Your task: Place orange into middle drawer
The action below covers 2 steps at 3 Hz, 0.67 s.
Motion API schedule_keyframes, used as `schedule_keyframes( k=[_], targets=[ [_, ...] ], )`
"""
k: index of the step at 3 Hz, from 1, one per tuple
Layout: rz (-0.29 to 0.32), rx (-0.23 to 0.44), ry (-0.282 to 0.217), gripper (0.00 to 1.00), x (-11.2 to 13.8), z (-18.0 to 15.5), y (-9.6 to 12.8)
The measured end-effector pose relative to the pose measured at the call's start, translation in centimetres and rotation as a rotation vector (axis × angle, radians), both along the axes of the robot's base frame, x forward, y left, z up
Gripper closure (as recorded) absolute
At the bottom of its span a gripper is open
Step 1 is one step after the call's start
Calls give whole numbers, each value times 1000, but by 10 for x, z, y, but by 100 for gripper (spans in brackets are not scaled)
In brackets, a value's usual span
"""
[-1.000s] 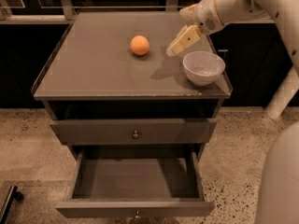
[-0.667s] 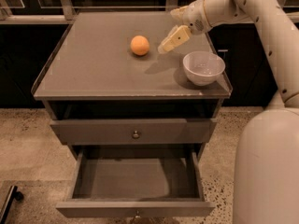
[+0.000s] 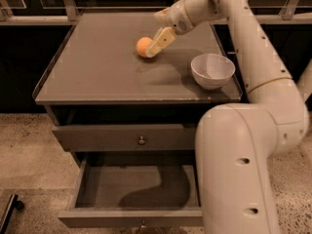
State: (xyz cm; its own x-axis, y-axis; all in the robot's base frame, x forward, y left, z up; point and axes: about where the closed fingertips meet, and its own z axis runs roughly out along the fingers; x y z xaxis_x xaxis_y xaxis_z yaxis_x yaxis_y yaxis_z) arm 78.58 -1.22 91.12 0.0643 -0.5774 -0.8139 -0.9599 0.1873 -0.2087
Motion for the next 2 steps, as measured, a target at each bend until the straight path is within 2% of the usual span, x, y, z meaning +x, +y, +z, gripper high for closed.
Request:
schedule_keyframes(
  k=[1, 2],
  targets=[
    [35, -37, 32, 0, 6, -20, 21],
    [60, -80, 59, 0, 7, -43, 23]
  ],
)
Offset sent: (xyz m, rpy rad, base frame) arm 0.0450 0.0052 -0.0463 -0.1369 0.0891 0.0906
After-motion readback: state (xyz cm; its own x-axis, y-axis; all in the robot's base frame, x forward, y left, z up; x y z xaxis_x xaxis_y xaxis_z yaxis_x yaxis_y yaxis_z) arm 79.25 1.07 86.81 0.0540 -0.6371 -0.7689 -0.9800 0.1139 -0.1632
